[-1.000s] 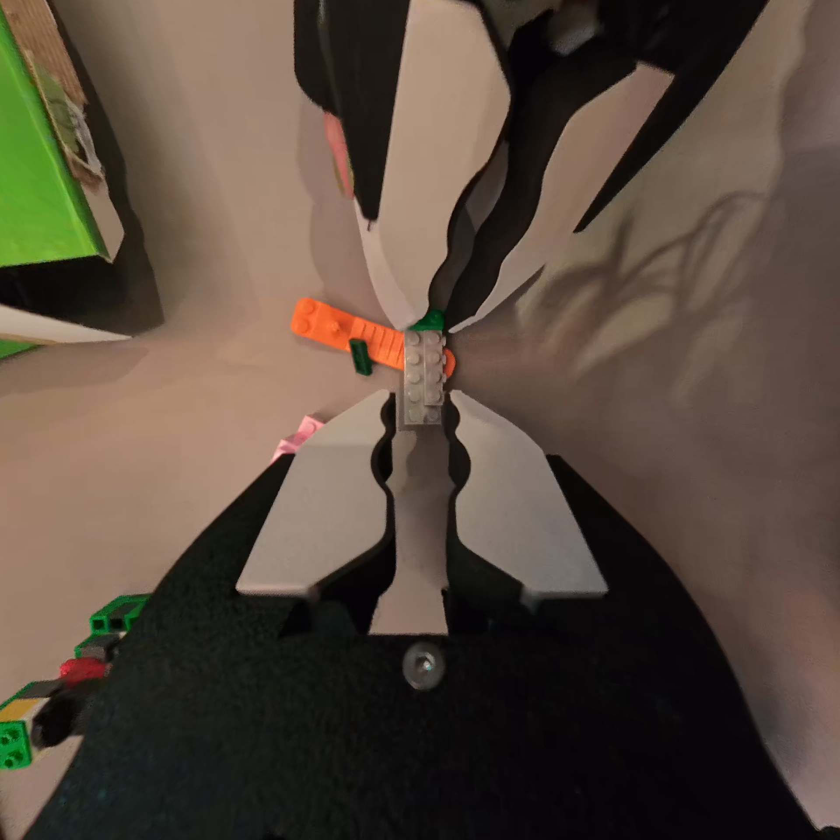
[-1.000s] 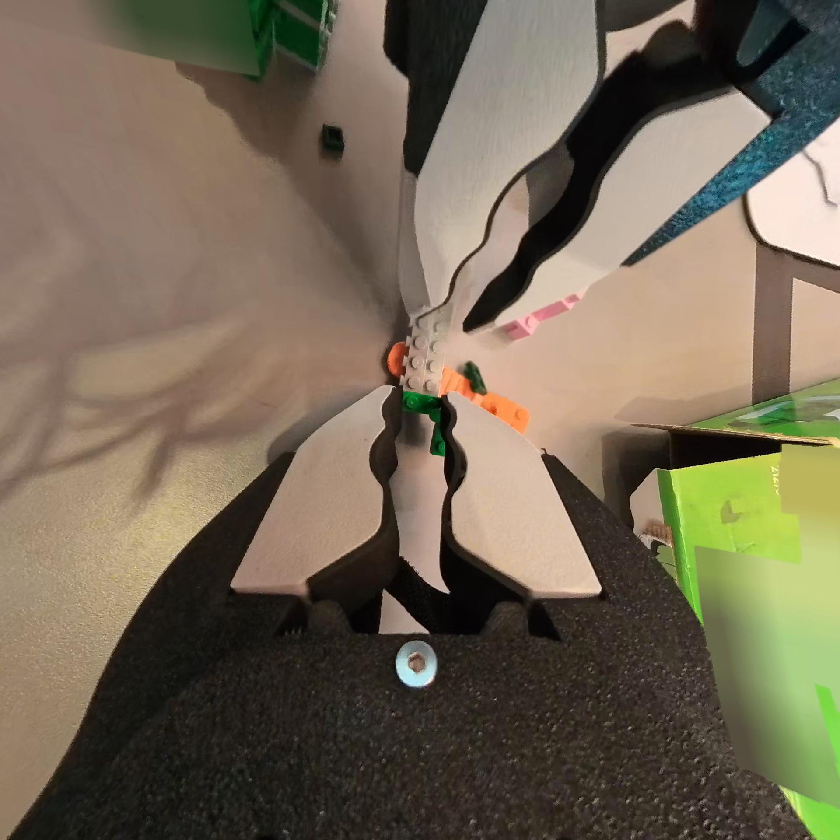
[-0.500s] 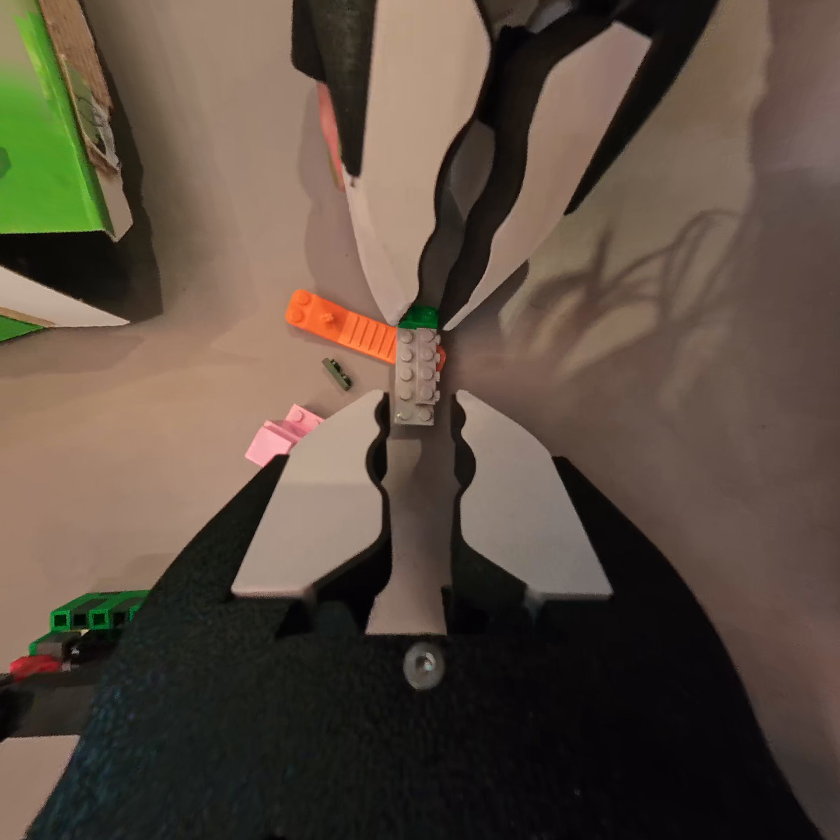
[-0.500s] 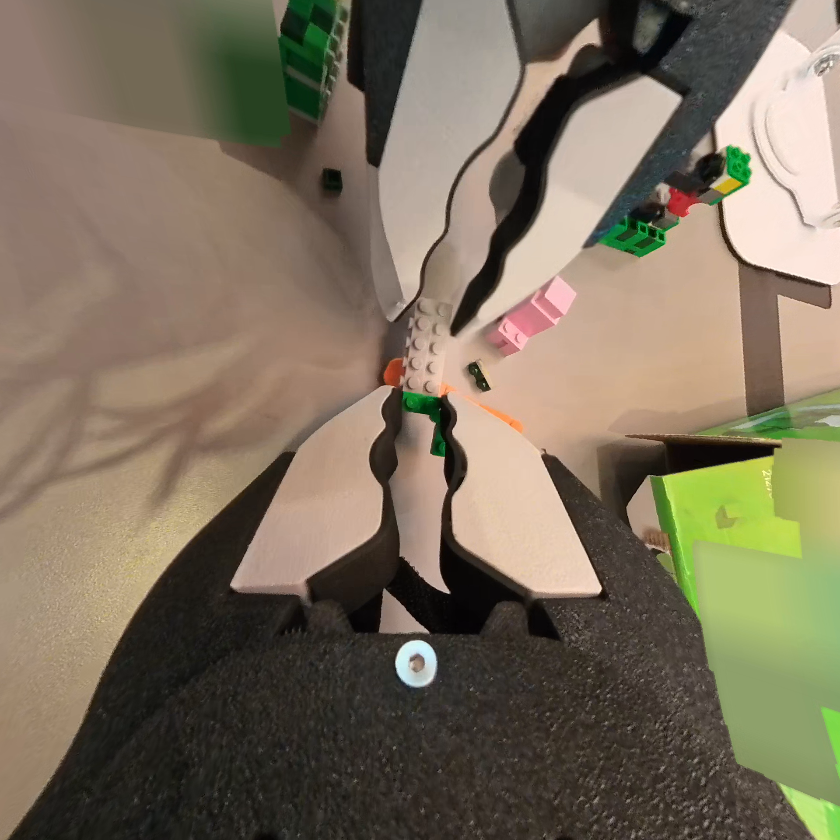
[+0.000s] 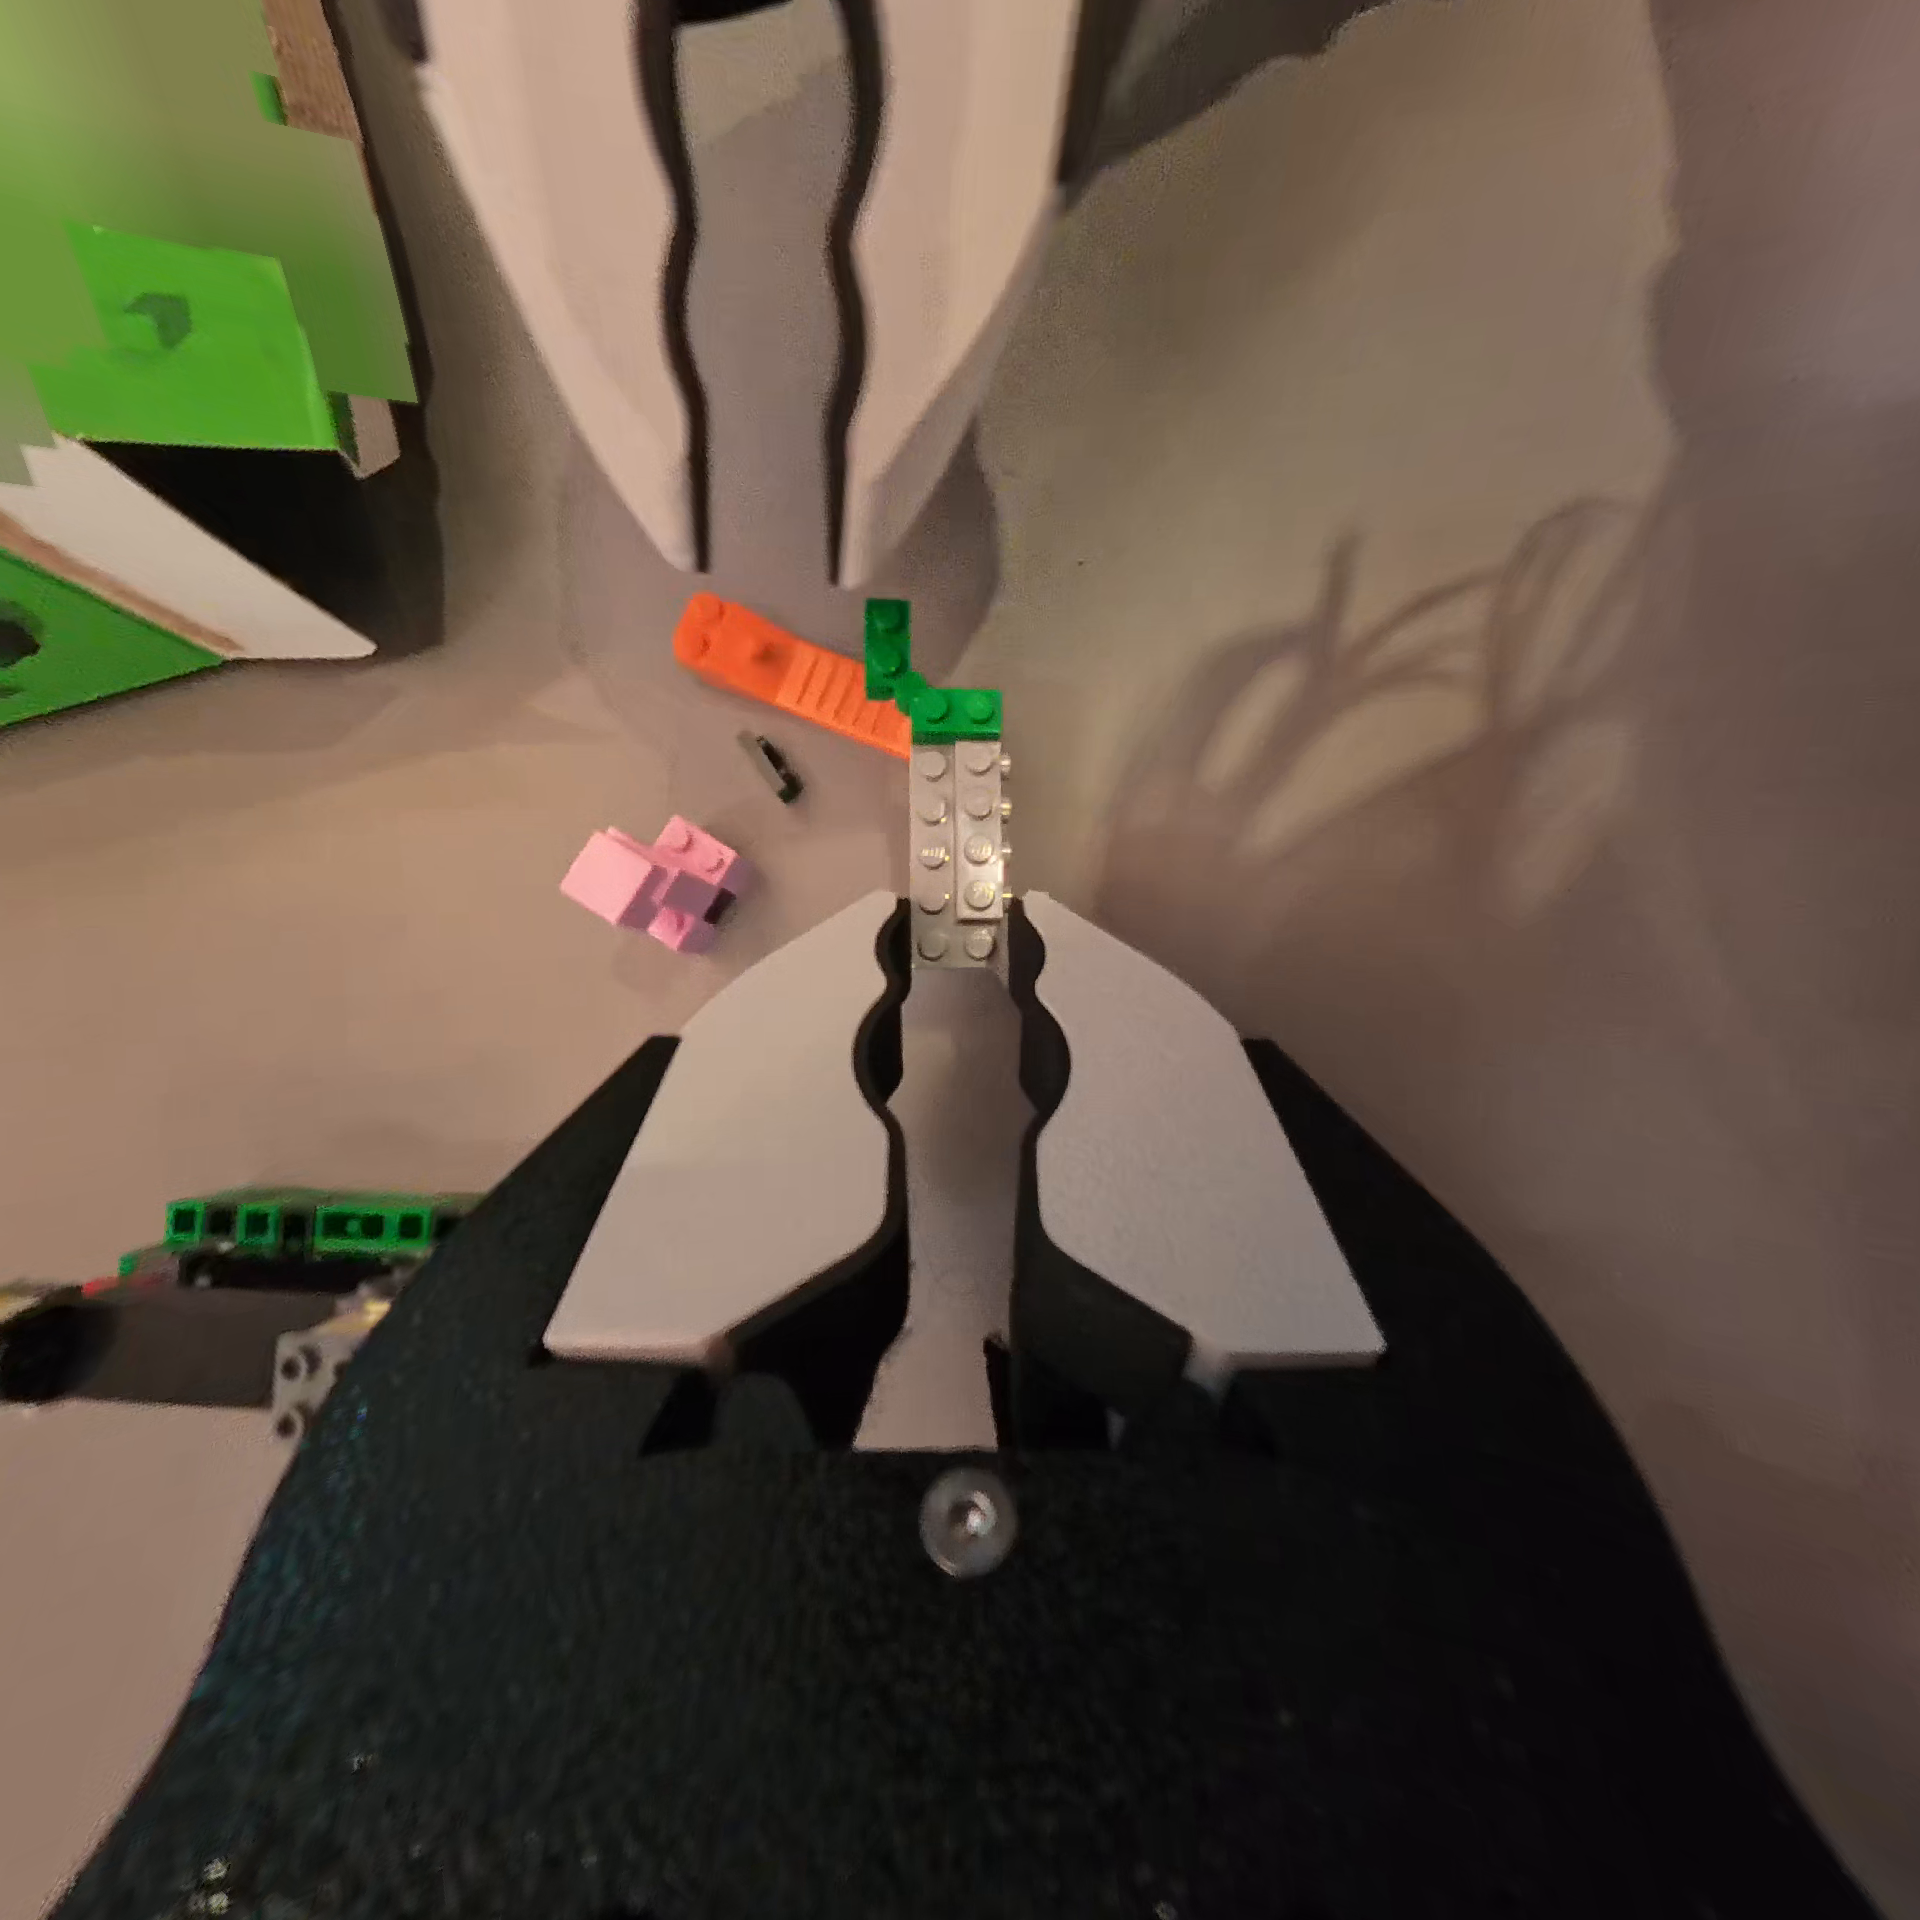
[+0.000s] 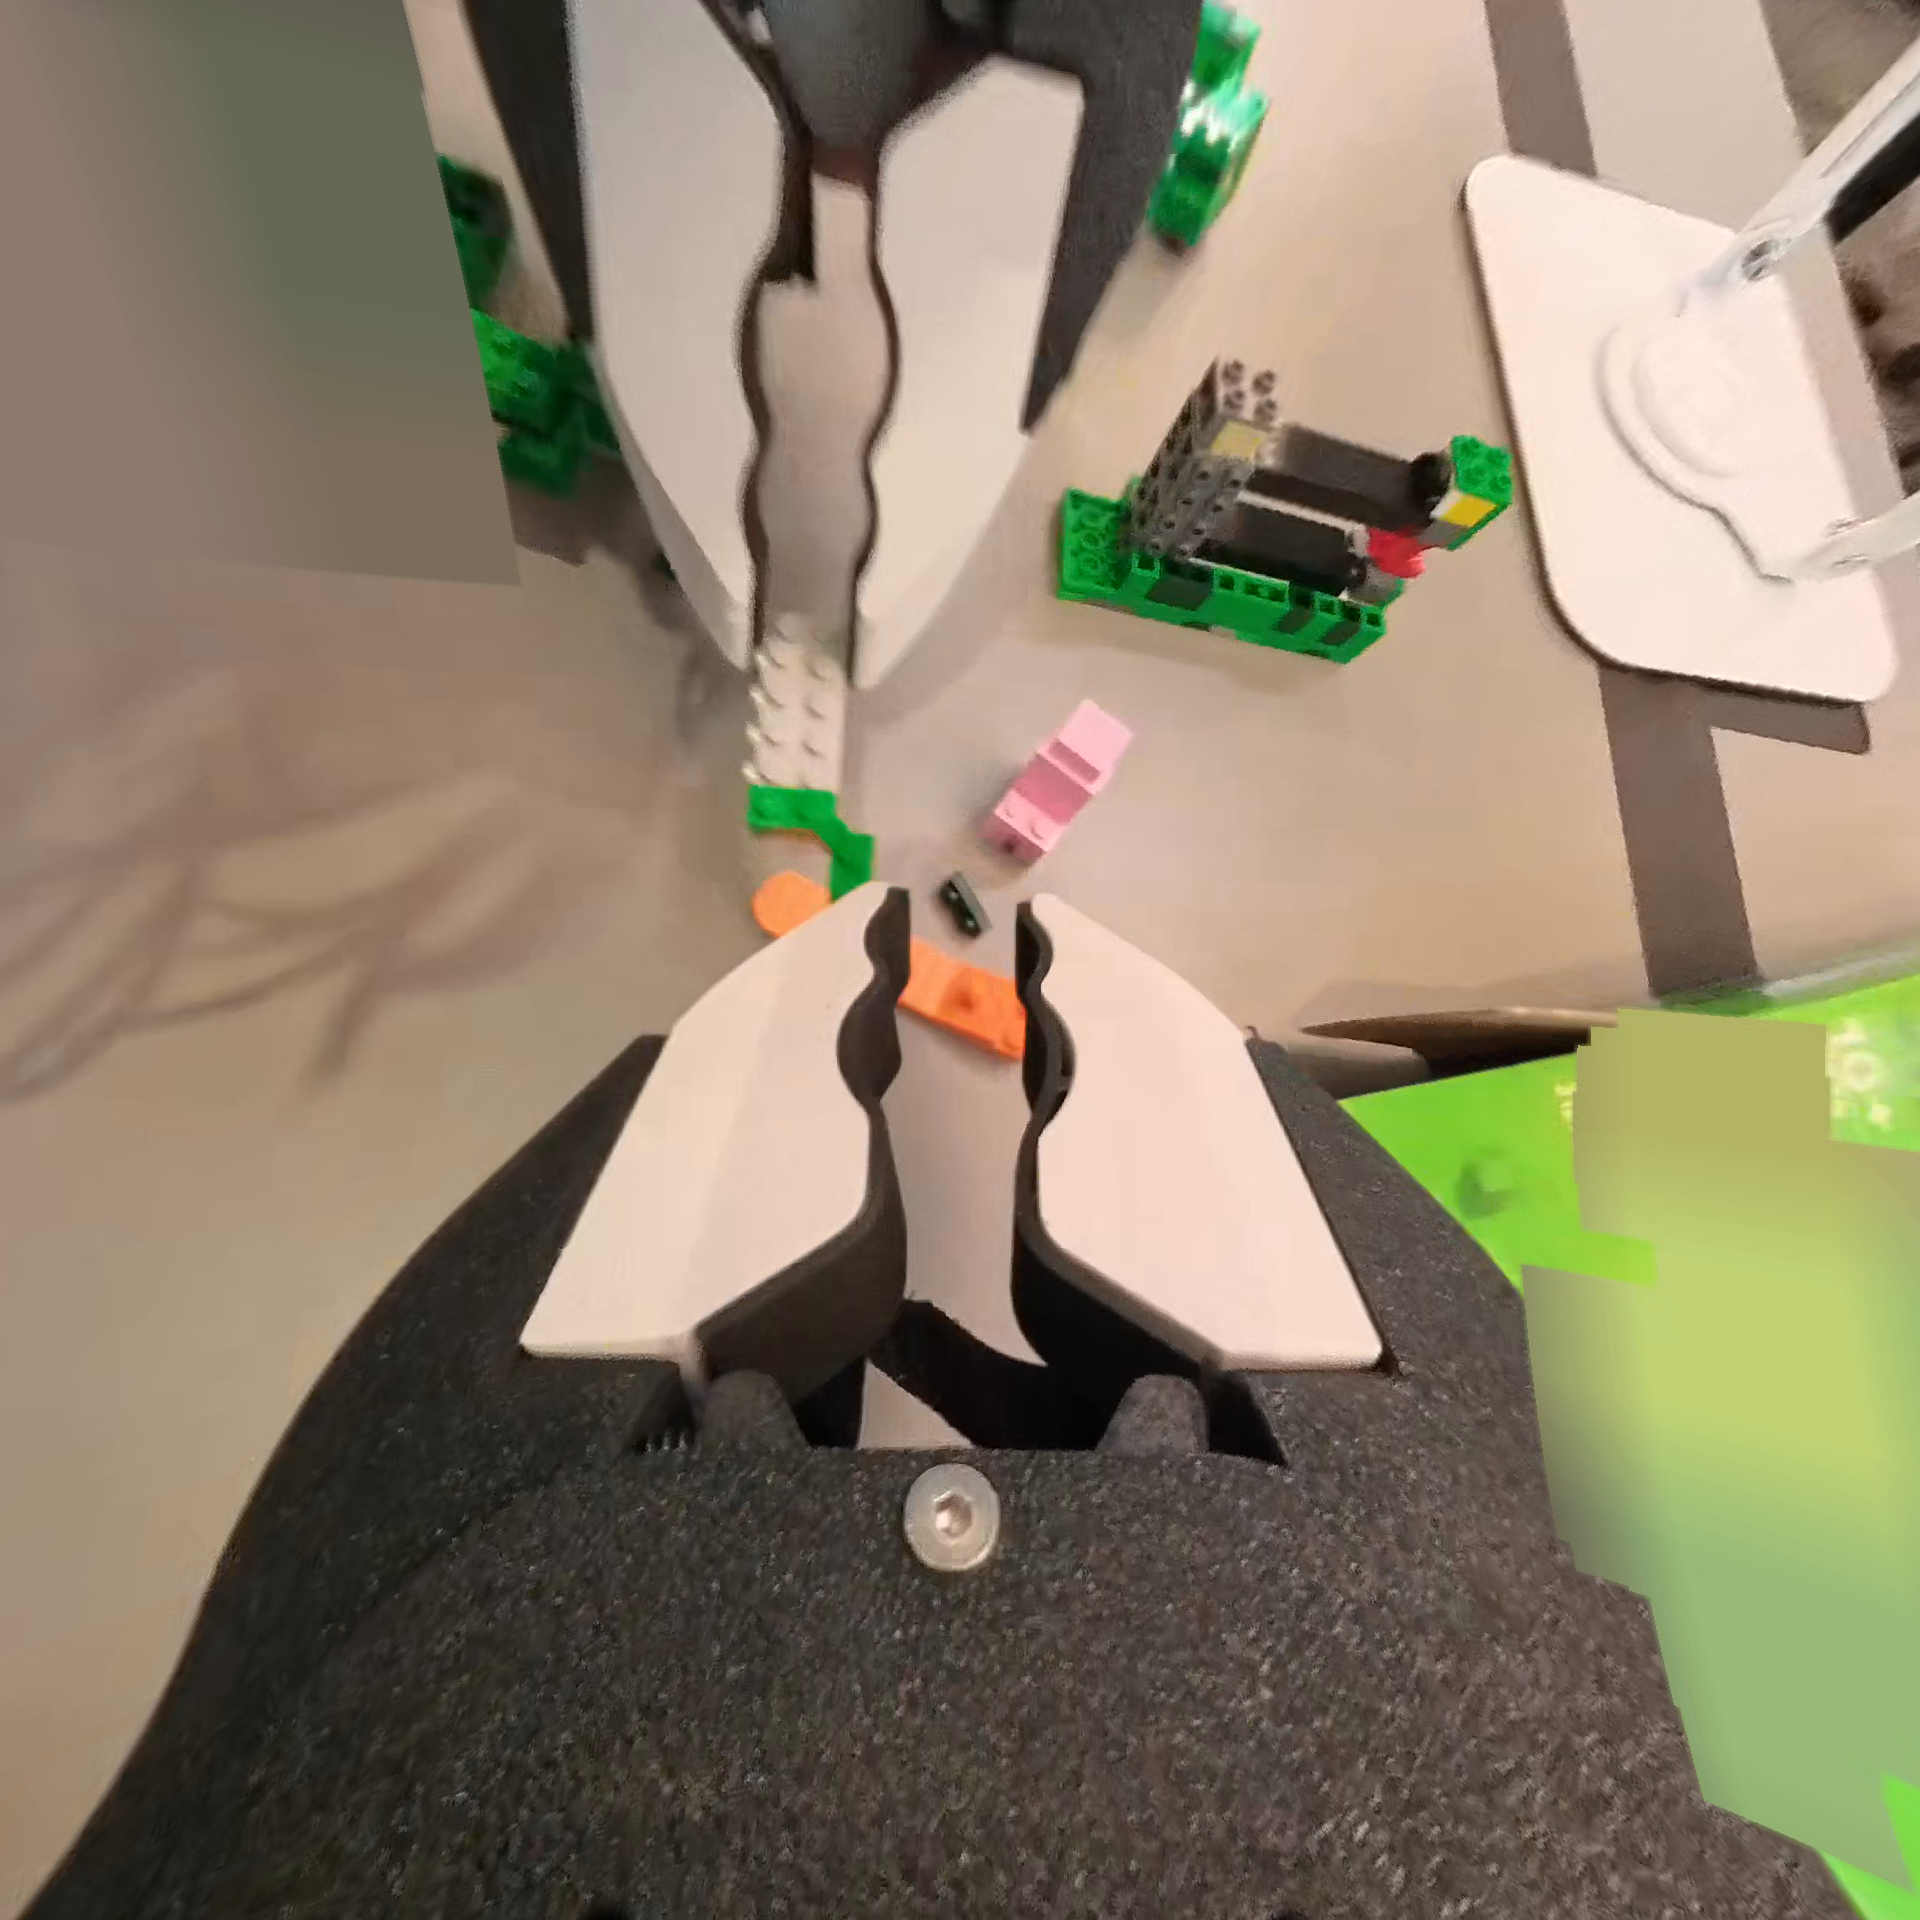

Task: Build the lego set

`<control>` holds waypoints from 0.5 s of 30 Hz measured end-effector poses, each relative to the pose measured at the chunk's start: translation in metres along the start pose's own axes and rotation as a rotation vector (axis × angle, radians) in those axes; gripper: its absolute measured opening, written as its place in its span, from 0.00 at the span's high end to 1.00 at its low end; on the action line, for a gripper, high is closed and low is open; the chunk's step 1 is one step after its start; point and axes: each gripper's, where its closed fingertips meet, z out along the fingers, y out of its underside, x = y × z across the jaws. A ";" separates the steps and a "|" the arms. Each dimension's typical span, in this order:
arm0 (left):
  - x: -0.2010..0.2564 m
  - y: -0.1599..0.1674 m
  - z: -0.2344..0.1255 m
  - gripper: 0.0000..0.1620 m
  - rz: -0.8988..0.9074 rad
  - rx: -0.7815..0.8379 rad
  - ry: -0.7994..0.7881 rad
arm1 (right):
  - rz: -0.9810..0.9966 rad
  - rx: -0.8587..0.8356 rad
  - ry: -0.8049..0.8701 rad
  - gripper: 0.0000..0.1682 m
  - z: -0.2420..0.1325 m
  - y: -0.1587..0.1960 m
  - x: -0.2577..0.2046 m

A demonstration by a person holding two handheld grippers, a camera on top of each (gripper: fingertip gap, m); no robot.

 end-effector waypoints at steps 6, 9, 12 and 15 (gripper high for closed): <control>0.017 0.003 -0.019 0.89 -0.014 0.025 -0.022 | -0.139 -0.235 -0.158 0.93 0.025 0.013 0.011; 0.033 -0.002 -0.028 0.89 -0.025 0.064 -0.009 | -0.177 -0.305 -0.230 0.93 0.031 0.013 0.007; 0.048 -0.004 -0.036 0.89 -0.029 0.075 -0.017 | -0.205 -0.369 -0.275 0.94 0.035 0.017 0.003; 0.065 -0.005 -0.043 0.89 -0.025 0.086 -0.020 | -0.233 -0.434 -0.276 0.94 0.039 0.026 0.003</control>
